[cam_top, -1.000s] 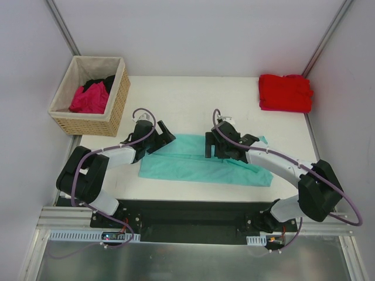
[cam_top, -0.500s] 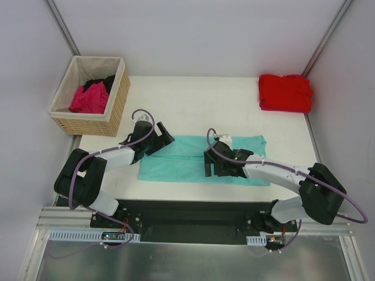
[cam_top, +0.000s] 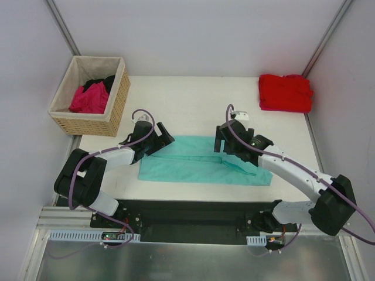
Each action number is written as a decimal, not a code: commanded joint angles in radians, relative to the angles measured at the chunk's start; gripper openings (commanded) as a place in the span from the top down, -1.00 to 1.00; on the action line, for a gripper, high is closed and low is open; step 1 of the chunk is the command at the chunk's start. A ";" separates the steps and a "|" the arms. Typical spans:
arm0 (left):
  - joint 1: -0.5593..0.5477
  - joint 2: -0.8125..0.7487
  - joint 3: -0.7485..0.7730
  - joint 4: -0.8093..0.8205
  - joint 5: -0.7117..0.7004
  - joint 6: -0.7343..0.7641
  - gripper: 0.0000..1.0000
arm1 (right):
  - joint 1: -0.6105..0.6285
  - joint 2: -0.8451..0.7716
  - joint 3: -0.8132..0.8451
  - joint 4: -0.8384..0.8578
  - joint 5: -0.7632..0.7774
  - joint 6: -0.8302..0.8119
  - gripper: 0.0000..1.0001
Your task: Fold and stack the t-shirts
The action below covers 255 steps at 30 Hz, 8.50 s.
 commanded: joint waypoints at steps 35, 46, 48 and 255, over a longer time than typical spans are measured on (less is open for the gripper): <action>0.019 0.041 0.003 -0.053 -0.006 0.043 -0.98 | 0.013 0.292 0.046 0.144 -0.163 -0.016 -0.93; 0.019 0.028 0.000 -0.058 -0.012 0.051 -0.98 | 0.033 0.346 -0.042 0.203 -0.181 0.023 -0.93; 0.019 0.026 -0.002 -0.061 -0.015 0.054 -0.98 | 0.035 0.361 -0.072 0.235 -0.197 0.040 -0.93; 0.212 -0.564 0.170 -0.483 0.597 0.281 -0.98 | -0.467 0.715 0.847 0.506 -0.901 0.140 -0.93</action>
